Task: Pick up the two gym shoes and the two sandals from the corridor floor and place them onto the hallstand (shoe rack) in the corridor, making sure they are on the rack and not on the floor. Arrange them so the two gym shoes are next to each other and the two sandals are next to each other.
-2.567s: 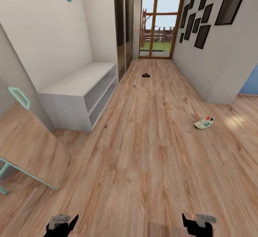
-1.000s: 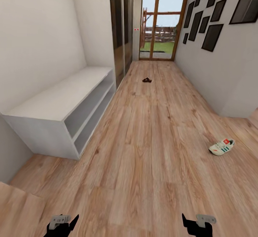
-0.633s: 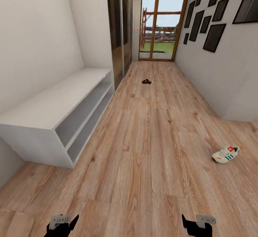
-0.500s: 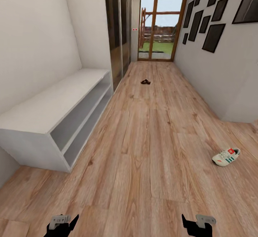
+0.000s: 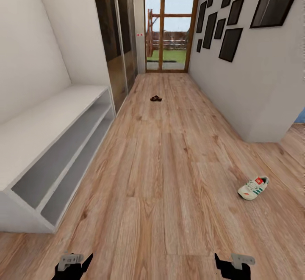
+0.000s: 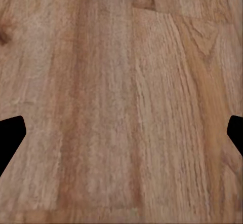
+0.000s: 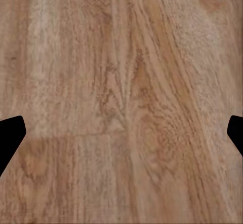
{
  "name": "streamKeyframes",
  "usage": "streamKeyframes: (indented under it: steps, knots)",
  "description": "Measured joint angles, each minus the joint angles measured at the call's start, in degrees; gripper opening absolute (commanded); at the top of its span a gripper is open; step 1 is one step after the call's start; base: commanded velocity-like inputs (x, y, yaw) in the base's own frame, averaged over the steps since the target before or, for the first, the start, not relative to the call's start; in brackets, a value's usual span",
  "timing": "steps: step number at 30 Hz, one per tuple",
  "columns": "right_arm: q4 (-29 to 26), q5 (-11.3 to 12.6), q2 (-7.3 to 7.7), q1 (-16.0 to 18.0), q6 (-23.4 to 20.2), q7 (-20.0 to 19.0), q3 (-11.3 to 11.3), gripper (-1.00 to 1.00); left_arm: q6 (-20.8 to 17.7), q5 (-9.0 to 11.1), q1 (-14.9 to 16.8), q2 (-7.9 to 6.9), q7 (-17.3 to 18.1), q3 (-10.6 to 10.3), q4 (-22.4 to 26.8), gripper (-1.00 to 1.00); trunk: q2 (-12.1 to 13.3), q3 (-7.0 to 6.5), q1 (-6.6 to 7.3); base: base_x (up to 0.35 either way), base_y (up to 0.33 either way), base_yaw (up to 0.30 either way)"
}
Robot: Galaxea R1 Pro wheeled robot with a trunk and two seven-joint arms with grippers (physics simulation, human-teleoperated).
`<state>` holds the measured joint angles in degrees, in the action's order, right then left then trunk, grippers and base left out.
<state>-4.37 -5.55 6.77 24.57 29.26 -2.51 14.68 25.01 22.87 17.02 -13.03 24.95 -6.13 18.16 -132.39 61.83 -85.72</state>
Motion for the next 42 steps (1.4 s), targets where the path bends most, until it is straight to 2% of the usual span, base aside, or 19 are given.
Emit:
streamKeyframes:
  steps: [24,42]
  knots:
    - [0.07,-0.12,0.26,0.01,0.0,0.05,-0.02,1.0,0.0,0.0,-0.02,-0.01,-0.01,0.0,0.01,1.0,0.0,0.0,0.0,0.339,-0.09,-0.017]
    - [0.1,-0.11,0.2,-0.01,-0.01,0.05,-0.07,1.0,0.01,0.0,-0.03,-0.01,-0.01,0.0,0.02,1.0,0.0,0.0,0.0,0.339,-0.018,0.0]
